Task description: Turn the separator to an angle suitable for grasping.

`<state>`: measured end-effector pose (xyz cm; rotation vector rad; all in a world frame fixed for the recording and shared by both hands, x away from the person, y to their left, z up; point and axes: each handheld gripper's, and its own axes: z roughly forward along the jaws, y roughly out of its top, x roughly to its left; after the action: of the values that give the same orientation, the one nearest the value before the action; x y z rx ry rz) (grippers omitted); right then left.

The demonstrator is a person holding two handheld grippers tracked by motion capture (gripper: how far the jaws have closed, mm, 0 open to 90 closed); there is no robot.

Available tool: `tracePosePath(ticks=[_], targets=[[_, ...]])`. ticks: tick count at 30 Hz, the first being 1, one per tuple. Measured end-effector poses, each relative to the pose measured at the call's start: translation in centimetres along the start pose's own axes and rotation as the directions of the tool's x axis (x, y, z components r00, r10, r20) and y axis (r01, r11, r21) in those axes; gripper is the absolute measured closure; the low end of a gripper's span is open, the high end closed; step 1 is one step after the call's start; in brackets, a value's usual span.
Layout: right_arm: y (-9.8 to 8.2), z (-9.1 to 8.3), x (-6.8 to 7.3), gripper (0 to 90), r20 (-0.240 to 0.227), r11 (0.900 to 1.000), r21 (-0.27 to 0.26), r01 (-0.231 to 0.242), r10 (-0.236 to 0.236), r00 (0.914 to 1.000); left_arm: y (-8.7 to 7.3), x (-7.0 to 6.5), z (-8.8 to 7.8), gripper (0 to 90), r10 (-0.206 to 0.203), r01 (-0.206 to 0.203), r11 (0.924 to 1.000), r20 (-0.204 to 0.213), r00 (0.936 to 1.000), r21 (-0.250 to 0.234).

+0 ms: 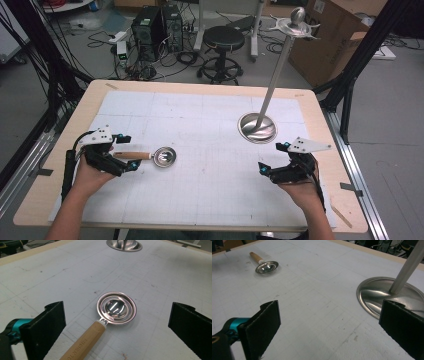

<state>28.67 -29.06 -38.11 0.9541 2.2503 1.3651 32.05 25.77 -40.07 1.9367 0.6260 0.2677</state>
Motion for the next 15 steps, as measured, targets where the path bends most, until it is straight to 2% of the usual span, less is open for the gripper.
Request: tracePosePath(ticks=[11, 15], targets=[[0.28, -0.36, 0.18, 2.4, -0.001, 1.0, -0.015, 0.005, -0.005, 1.0, 0.15, 0.05, -0.41, 1.8, 0.011, -0.011, 0.9998, 0.003, 0.9999, -0.015], [0.3, -0.2, 0.31, 2.4, -0.003, 1.0, -0.005, 0.007, -0.007, 1.0, 0.08, 0.29, -0.34, 1.8, 0.012, -0.012, 0.9999, 0.002, 0.9999, -0.007]])
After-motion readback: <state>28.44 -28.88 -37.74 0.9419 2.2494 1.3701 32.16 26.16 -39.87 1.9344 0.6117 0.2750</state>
